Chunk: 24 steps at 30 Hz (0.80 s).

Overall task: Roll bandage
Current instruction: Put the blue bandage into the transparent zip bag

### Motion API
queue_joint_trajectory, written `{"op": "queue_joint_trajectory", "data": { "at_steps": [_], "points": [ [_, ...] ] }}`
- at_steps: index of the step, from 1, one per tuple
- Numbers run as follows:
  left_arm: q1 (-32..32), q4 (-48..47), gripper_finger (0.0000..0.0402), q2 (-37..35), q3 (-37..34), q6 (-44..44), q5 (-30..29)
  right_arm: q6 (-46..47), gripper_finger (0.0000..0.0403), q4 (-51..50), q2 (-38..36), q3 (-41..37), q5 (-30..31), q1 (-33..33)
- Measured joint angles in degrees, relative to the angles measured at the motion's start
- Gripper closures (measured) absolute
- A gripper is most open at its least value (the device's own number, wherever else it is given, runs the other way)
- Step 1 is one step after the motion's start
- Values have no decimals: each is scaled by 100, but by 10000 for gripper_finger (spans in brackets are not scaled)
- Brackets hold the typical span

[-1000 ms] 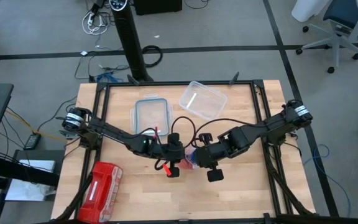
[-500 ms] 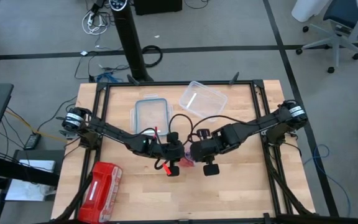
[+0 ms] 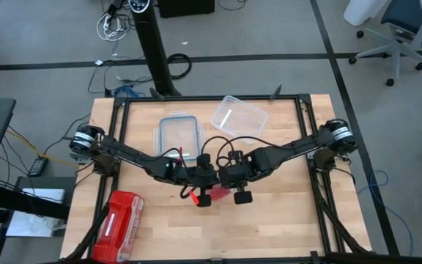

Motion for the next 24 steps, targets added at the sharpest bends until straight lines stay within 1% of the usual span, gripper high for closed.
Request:
{"op": "queue_joint_trajectory", "data": {
  "at_steps": [7, 12, 15, 18, 21, 24],
  "points": [
    [-26, -43, 401, -81, 0, 0, -53, -153, 390, 381, 95, -4, 1, -37],
    [-59, -40, 401, -84, 0, 33, -152, -237, 391, 512, 88, -7, -270, -27],
    [-80, -27, 401, -84, 2, 42, -195, 23, 391, 214, -11, -5, -242, -30],
    [-85, -27, 401, -84, 13, 42, -214, 268, 395, 165, -362, 0, -181, 61],
    [-88, 2, 401, -84, 13, 57, -214, 552, 399, 75, -560, 7, 86, 163],
    [-88, 28, 401, -84, 13, 61, -214, 797, 401, -185, -578, 4, 234, 185]
  ]
}}
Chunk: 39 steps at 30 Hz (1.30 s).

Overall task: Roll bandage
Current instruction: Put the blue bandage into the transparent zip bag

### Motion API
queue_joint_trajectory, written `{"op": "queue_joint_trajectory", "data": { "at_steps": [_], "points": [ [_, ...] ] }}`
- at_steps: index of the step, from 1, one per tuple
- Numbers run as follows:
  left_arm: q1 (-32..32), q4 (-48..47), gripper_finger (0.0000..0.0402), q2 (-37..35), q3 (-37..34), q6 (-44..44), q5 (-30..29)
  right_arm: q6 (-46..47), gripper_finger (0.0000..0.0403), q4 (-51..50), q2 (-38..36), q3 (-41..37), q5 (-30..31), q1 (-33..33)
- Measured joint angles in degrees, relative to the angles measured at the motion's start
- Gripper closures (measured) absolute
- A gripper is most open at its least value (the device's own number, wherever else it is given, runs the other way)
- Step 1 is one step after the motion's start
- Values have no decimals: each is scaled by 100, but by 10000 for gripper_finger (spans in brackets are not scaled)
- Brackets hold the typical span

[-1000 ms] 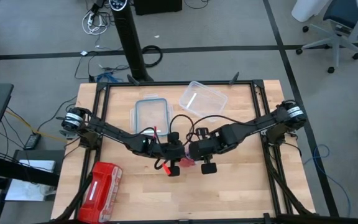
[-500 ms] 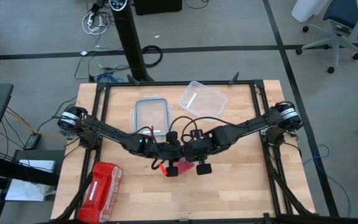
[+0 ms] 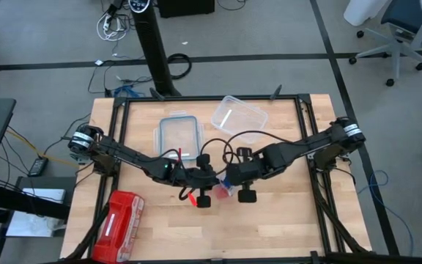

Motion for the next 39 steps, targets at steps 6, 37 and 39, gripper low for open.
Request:
{"op": "queue_joint_trajectory", "data": {
  "at_steps": [6, 37, 39],
  "points": [
    [0, 49, 401, 0, 0, 0, 2, -226, 396, 1147, 107, -547, -111, -131],
    [-63, 382, 401, -2, 2, -50, 18, 589, 395, 624, -323, -854, 420, 371],
    [-97, 460, 401, -2, 2, -16, 30, 733, 394, 472, -338, -854, 441, 447]
  ]
}}
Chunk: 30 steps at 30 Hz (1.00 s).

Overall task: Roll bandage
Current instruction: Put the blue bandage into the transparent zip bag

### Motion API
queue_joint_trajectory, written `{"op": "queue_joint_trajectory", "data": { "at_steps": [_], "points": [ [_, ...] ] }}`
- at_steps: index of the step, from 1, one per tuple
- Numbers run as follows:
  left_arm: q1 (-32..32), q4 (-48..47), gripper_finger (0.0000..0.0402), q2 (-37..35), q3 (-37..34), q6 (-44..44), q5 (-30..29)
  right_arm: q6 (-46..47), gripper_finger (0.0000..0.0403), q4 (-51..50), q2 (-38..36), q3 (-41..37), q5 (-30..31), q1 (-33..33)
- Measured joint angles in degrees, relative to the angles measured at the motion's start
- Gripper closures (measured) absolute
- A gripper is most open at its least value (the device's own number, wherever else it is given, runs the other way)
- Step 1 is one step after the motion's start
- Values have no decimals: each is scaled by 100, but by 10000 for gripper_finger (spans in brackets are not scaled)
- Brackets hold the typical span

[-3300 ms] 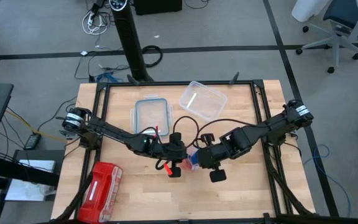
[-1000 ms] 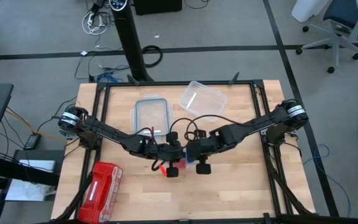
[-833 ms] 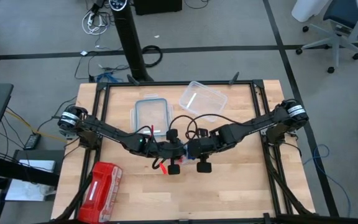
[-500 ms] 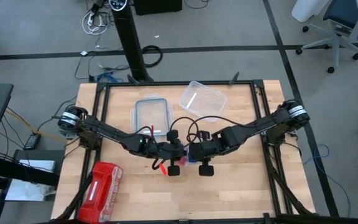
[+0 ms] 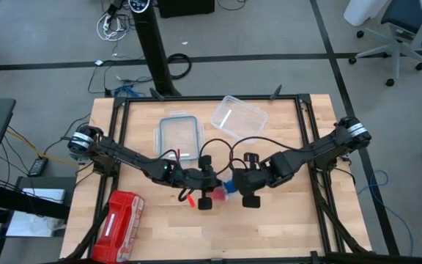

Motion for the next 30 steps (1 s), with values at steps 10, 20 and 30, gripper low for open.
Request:
{"op": "queue_joint_trajectory", "data": {
  "at_steps": [10, 20, 30],
  "points": [
    [-43, 461, 401, 0, 0, 33, 197, 33, 399, 857, -32, 0, -217, 363],
    [44, 1689, 401, -9, -2, 339, 499, -11, 401, 1070, -159, -4, 391, 473],
    [34, 1776, 400, 0, 0, 294, 464, 308, 401, 807, -492, -7, 1374, 738]
  ]
}}
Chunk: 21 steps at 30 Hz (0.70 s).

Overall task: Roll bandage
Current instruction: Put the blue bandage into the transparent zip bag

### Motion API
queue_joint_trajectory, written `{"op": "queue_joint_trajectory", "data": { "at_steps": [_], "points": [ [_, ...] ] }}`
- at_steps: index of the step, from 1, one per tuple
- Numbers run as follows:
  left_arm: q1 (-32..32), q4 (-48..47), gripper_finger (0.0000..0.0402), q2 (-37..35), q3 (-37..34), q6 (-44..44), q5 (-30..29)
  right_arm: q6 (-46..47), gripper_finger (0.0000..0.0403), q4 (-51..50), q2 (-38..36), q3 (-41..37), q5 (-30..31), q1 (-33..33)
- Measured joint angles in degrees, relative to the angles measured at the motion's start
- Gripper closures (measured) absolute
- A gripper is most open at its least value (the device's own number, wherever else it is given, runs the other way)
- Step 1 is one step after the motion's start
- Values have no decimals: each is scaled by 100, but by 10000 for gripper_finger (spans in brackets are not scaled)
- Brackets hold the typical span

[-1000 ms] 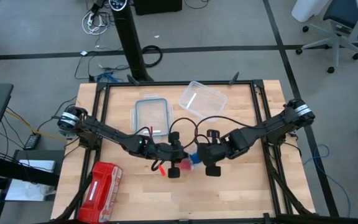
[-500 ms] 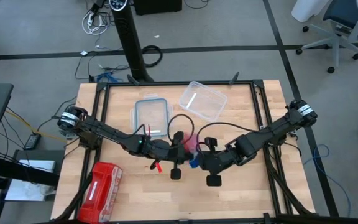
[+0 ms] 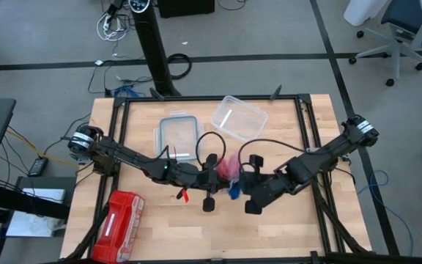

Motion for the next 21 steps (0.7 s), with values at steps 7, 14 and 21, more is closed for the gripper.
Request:
{"op": "queue_joint_trajectory", "data": {
  "at_steps": [7, 14, 21],
  "points": [
    [-13, -20, 400, 4, 0, -30, 14, 359, 400, -417, -265, 11, 261, 289],
    [-11, 5, 400, 4, 0, -113, 16, 484, 398, -468, -195, 7, 99, 407],
    [-11, -177, 400, 4, 0, -355, 95, 731, 399, -820, -225, 242, -981, 364]
  ]
}}
